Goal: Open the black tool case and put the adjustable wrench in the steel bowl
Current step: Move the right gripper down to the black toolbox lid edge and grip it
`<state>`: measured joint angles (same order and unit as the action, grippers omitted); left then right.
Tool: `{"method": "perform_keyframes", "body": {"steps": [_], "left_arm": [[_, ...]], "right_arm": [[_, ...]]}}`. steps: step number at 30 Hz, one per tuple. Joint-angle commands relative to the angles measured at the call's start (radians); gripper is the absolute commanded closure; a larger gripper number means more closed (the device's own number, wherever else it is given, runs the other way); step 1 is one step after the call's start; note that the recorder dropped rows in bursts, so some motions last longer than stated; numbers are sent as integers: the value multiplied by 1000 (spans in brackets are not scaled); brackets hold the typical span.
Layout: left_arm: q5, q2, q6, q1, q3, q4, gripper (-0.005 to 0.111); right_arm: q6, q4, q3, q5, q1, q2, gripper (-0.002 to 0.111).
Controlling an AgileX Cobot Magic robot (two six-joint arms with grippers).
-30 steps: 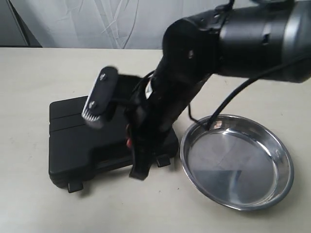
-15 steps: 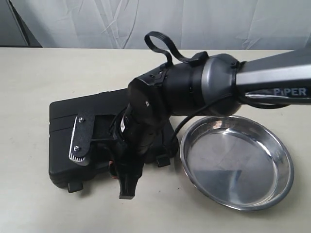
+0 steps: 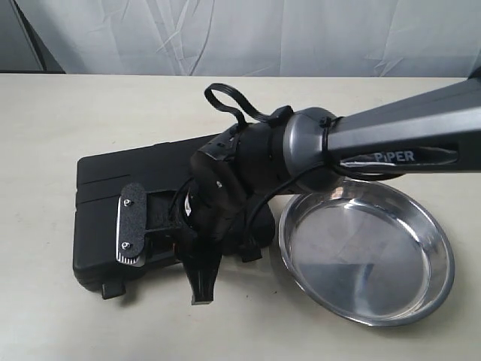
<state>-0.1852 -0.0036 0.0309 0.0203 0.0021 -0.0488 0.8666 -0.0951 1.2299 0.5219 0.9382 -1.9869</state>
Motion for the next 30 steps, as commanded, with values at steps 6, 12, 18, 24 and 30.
{"method": "perform_keyframes", "body": {"steps": [6, 12, 18, 24, 30], "left_arm": [[5, 4, -1, 1, -2, 2, 106], [5, 4, -1, 1, -2, 2, 106], [5, 4, -1, 1, -2, 2, 106], [5, 4, -1, 1, -2, 2, 106], [5, 4, -1, 1, -2, 2, 106]], "right_arm": [[-30, -15, 2, -43, -1, 2, 108], [-36, -15, 2, -48, -1, 5, 108], [-59, -27, 2, -48, -1, 13, 108], [-59, -32, 2, -65, -1, 19, 108], [-92, -47, 2, -75, -1, 19, 108]]}}
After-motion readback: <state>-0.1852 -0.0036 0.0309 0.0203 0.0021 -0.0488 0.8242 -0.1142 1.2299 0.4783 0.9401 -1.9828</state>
